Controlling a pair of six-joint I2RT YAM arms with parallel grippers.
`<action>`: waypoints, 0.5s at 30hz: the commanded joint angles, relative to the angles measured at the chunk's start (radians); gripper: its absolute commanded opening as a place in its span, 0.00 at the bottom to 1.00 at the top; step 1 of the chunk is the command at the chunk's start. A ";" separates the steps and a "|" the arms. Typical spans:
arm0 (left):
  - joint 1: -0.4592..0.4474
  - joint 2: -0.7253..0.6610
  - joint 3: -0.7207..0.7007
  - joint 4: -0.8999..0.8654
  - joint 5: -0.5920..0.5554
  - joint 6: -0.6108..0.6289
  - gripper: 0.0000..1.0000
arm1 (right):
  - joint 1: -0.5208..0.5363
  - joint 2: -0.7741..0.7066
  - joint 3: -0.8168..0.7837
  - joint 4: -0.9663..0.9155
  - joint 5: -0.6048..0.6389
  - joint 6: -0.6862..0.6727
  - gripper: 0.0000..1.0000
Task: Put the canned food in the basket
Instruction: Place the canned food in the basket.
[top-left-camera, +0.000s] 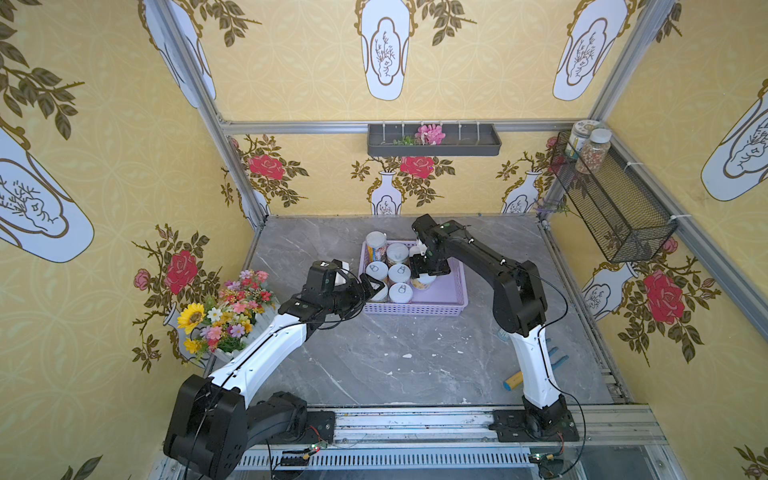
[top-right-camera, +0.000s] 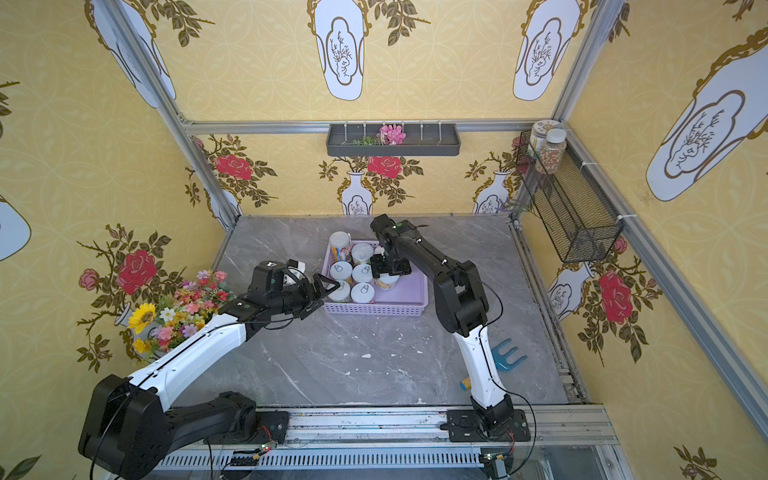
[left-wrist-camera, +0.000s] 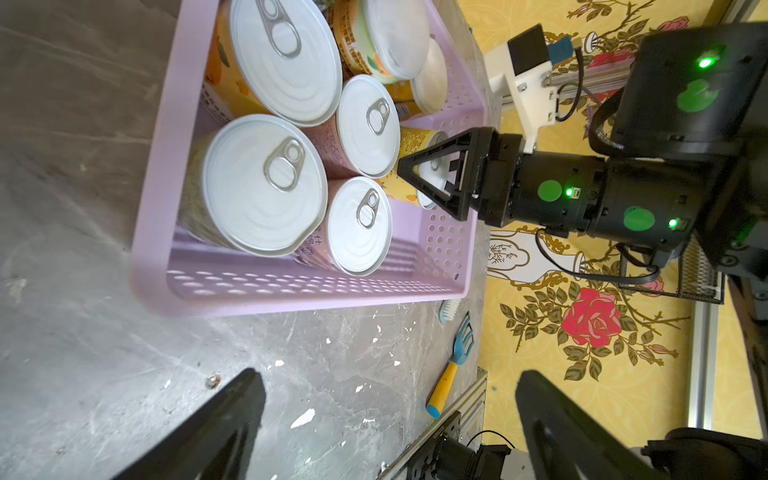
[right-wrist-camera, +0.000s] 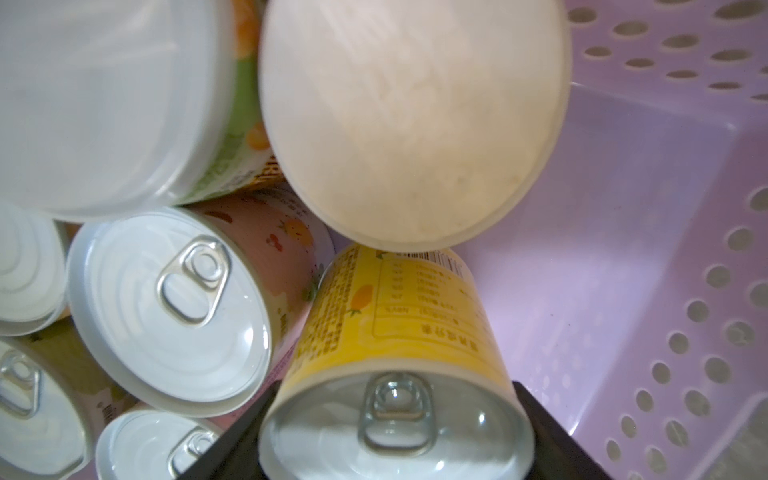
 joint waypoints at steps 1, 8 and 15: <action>0.011 0.028 0.024 0.016 0.016 0.033 1.00 | 0.001 0.009 0.010 0.029 -0.015 -0.011 0.71; 0.018 0.067 0.054 0.038 0.025 0.037 1.00 | 0.001 0.031 0.023 0.036 -0.029 -0.014 0.74; 0.019 0.065 0.038 0.045 0.027 0.034 1.00 | 0.004 0.043 0.029 0.046 -0.052 -0.017 0.85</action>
